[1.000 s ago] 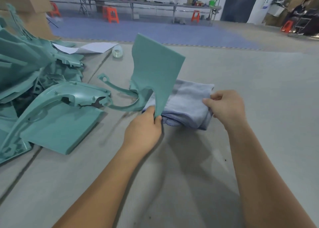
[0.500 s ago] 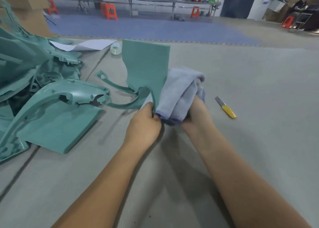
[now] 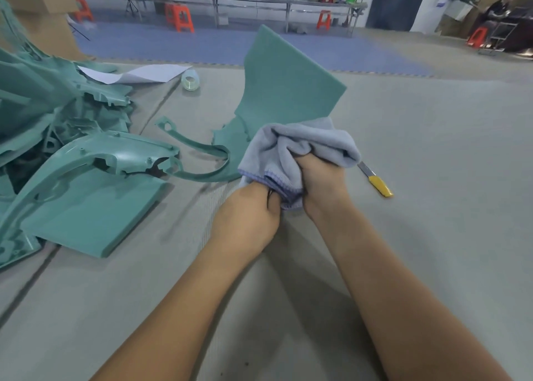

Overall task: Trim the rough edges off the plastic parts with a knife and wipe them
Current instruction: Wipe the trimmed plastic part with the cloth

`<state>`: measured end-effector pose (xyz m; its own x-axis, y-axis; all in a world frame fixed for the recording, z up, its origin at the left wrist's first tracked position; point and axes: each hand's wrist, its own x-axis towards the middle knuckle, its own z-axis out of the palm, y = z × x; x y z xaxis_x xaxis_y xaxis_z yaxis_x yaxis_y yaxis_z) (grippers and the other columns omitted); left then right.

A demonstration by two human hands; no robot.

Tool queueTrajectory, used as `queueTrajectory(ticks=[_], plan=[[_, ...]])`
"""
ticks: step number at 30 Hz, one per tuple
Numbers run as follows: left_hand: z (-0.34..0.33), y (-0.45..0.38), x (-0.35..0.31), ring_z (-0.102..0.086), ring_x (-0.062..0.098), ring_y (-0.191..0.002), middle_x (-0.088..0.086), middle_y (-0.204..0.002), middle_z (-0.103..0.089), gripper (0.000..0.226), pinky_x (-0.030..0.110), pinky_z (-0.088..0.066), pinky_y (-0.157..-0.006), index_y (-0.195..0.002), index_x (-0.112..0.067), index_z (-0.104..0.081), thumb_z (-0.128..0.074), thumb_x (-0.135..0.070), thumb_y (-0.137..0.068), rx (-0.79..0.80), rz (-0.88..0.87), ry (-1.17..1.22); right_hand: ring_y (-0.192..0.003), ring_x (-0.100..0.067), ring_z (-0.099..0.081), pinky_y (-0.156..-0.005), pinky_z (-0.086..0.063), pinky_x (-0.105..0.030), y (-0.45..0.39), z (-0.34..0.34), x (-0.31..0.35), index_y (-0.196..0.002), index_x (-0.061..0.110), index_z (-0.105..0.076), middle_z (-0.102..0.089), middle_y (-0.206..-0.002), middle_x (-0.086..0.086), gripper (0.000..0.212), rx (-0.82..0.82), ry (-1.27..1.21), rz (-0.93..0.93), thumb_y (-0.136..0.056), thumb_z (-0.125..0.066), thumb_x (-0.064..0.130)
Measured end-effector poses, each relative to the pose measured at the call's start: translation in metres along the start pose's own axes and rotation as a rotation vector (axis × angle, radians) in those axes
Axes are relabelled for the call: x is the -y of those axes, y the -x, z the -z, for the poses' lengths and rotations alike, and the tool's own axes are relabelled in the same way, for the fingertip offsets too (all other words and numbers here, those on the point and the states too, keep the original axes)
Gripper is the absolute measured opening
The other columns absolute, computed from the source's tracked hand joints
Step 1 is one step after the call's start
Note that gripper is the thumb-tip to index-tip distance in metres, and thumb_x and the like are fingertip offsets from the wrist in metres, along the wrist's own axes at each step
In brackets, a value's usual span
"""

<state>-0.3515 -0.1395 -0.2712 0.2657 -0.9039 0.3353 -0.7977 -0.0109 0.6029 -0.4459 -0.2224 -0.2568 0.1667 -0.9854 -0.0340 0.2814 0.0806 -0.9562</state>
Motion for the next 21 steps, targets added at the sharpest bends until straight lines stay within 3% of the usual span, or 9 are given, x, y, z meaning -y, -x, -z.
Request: queueTrajectory(ticks=[1,3,5,7,8,11,13,16,21], plan=[[0.001,-0.001,0.003,-0.055,0.039,-0.089,0.017,-0.097,-0.063,0.017,0.032,-0.029,-0.062,-0.083,-0.016,-0.048,-0.047,-0.026,-0.096,0.013,-0.023,-0.020,-0.063,-0.003,-0.067,-0.056,-0.051,-0.018,0.000,0.000,0.002,-0.085,0.014,-0.063,-0.068,-0.073,0.003,0.005,0.004,-0.018,0.048,-0.081,-0.065,0.013],[0.004,-0.002,0.012,-0.057,0.036,-0.092,0.013,-0.100,-0.065,0.014,0.031,-0.029,-0.063,-0.098,-0.017,-0.055,-0.048,-0.028,-0.096,0.054,-0.068,-0.036,-0.074,-0.001,-0.065,-0.065,-0.050,-0.017,-0.004,0.003,0.004,-0.093,0.010,-0.061,-0.062,-0.082,0.000,0.024,0.003,-0.033,0.141,-0.074,-0.062,0.025],[0.007,-0.004,0.022,-0.057,0.032,-0.093,0.009,-0.099,-0.065,0.014,0.030,-0.027,-0.064,-0.107,-0.022,-0.054,-0.049,-0.028,-0.096,0.109,-0.110,-0.040,-0.074,-0.001,-0.063,-0.069,-0.048,-0.021,-0.005,0.006,0.007,-0.093,0.009,-0.057,-0.059,-0.081,0.000,0.031,-0.008,-0.043,0.179,-0.071,-0.061,0.029],[0.007,-0.005,0.031,-0.056,0.030,-0.091,0.006,-0.092,-0.063,0.003,0.031,-0.027,-0.064,-0.096,-0.028,-0.048,-0.050,-0.029,-0.095,0.144,-0.127,-0.041,-0.072,-0.008,-0.063,-0.070,-0.050,-0.030,-0.008,0.014,0.009,-0.083,0.013,-0.057,-0.060,-0.075,-0.002,0.031,-0.052,-0.088,0.158,-0.063,-0.069,0.033],[0.008,-0.005,0.033,-0.056,0.029,-0.088,0.002,-0.085,-0.058,0.011,0.032,-0.030,-0.064,-0.089,-0.032,-0.041,-0.050,-0.030,-0.095,0.152,-0.133,-0.049,-0.072,-0.013,-0.064,-0.071,-0.051,-0.035,-0.009,0.019,0.009,-0.078,0.016,-0.058,-0.061,-0.074,-0.003,0.029,-0.060,-0.119,0.156,-0.060,-0.072,0.034],[0.009,-0.007,0.039,-0.054,0.027,-0.084,-0.009,-0.075,-0.046,0.025,0.036,-0.040,-0.064,-0.081,-0.037,-0.028,-0.048,-0.032,-0.094,0.162,-0.158,-0.091,-0.071,-0.020,-0.063,-0.069,-0.051,-0.038,-0.008,0.028,0.014,-0.073,0.017,-0.060,-0.062,-0.071,-0.005,0.014,-0.046,-0.151,0.174,-0.069,-0.071,0.025],[0.012,-0.010,0.043,-0.052,0.026,-0.084,-0.010,-0.075,-0.045,0.016,0.035,-0.041,-0.065,-0.086,-0.032,-0.033,-0.047,-0.034,-0.094,0.138,-0.168,-0.135,-0.069,-0.020,-0.061,-0.064,-0.050,-0.034,-0.008,0.030,0.015,-0.076,0.014,-0.058,-0.060,-0.071,-0.005,0.013,-0.038,-0.169,0.172,-0.076,-0.069,0.021],[0.015,-0.011,0.047,-0.046,0.023,-0.079,-0.010,-0.073,-0.045,0.009,0.035,-0.038,-0.063,-0.099,-0.032,-0.039,-0.047,-0.034,-0.094,0.132,-0.188,-0.160,-0.079,-0.025,-0.060,-0.071,-0.051,-0.037,-0.007,0.031,0.015,-0.087,0.007,-0.056,-0.059,-0.082,-0.012,0.009,-0.023,-0.192,0.176,-0.088,-0.064,0.012],[0.020,-0.013,0.050,-0.049,0.019,-0.074,-0.010,-0.067,-0.050,0.013,0.033,-0.042,-0.065,-0.107,-0.032,-0.052,-0.050,-0.031,-0.095,0.194,-0.164,-0.073,-0.079,-0.020,-0.058,-0.071,-0.048,-0.034,-0.007,0.036,0.019,-0.081,0.012,-0.057,-0.060,-0.076,-0.004,0.011,-0.049,-0.211,0.238,-0.086,-0.063,0.005]])
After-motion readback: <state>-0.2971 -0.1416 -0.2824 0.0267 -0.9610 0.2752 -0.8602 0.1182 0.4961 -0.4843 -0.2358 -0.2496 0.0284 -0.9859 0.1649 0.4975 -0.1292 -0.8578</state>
